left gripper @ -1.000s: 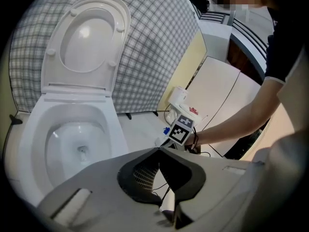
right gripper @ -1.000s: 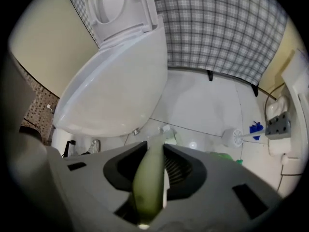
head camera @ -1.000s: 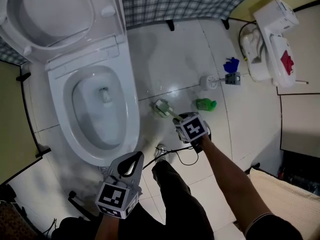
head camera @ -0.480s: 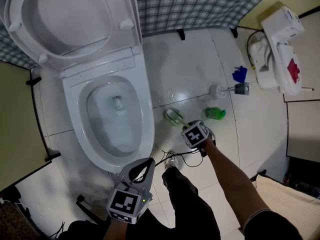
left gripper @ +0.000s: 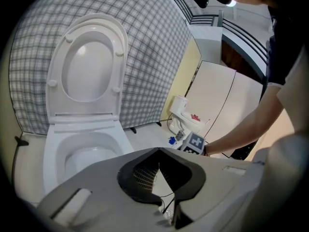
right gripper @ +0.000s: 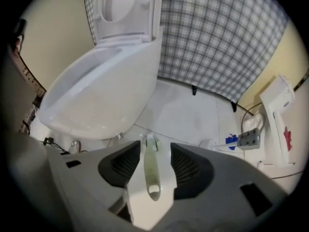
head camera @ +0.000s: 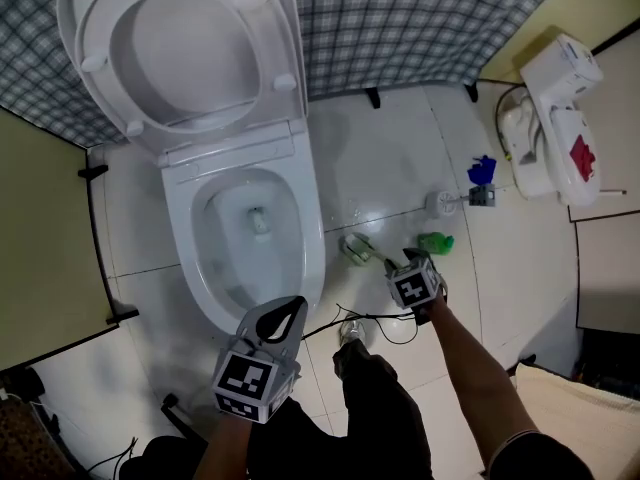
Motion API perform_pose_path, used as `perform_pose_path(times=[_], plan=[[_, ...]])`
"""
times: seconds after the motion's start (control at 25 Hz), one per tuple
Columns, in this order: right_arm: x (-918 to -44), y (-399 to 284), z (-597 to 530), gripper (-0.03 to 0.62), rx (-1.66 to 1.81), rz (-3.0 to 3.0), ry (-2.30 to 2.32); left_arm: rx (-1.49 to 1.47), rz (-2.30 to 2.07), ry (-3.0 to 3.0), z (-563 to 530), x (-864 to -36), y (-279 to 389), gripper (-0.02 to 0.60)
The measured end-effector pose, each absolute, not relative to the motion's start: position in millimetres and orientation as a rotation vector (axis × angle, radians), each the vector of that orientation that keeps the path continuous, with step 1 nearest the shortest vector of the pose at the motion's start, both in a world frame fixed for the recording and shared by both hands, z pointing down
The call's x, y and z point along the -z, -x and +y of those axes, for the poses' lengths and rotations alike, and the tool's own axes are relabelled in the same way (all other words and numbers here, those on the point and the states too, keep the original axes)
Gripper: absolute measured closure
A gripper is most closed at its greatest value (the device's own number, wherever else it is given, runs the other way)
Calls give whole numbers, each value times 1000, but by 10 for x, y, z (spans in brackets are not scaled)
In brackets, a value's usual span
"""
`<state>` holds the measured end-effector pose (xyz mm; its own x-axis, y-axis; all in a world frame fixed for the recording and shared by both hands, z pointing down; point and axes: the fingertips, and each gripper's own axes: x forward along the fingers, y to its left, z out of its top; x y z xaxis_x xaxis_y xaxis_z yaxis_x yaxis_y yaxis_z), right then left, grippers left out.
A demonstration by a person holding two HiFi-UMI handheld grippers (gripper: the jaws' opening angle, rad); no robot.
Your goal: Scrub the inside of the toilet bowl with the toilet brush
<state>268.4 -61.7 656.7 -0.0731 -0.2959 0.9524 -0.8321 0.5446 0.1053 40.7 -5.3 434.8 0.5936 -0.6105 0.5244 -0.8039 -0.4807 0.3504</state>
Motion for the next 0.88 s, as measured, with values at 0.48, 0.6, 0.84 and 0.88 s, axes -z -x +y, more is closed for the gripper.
perform_pose_path(times=[0.48, 0.6, 0.84, 0.88], plan=[[-3366, -1629, -840, 548, -273, -2183, -1231, -319, -1231, -2368, -73, -2651, 143, 581], [-2589, -1276, -770, 592, -179, -2347, -1241, -238, -1287, -2395, -6, -2124, 324, 581], [-1245, -527, -395, 586, -50, -2644, -1153, -99, -1391, -2485, 167, -1175, 618, 581], [-1056, -418, -309, 585, -30, -2690, -1143, -84, -1395, -2497, 202, -1069, 639, 581]])
